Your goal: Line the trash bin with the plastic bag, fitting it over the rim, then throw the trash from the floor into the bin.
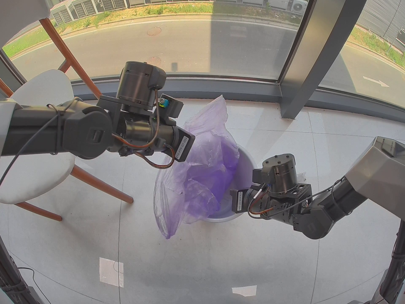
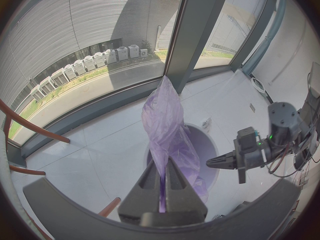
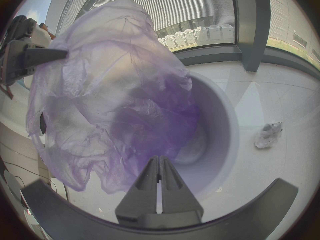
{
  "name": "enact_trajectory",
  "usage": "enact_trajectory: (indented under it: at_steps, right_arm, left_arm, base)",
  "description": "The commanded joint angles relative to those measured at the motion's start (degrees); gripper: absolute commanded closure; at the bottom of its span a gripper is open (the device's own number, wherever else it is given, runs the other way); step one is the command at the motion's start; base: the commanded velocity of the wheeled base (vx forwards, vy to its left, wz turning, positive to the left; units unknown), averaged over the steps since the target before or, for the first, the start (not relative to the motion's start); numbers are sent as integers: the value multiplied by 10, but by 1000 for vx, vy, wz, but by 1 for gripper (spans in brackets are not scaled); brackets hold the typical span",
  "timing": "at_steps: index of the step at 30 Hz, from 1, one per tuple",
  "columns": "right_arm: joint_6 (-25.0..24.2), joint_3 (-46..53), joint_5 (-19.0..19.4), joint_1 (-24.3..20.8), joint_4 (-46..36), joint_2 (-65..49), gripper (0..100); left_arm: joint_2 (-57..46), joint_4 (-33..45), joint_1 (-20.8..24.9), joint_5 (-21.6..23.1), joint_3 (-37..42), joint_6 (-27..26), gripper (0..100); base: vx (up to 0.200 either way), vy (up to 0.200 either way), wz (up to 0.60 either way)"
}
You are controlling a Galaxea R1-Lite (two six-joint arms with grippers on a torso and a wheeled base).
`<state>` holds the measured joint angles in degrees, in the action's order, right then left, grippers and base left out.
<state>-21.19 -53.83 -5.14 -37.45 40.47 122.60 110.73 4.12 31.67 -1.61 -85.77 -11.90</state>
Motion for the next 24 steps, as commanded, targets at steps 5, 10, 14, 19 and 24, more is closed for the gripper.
enact_trajectory:
  at_steps: [5,10,14,19,24]
  right_arm:
    - [-11,28,7,-18,0,-125,100]
    - [-28,25,7,18,-6,-172,100]
    - [-25,29,10,71,-27,-211,100]
    - [-54,28,19,99,-87,-270,0]
    - [-127,10,17,61,-217,-301,0]
  left_arm:
    - [34,-24,17,-15,4,2,100]
    - [38,-26,24,-14,10,-12,100]
    - [41,-46,40,-16,18,-35,100]
    - [38,-73,68,-20,65,-118,100]
    - [34,-119,102,-62,124,-180,100]
  base:
    - [0,0,0]
    - [0,0,0]
    - [0,0,0]
    - [0,0,0]
    - [0,0,0]
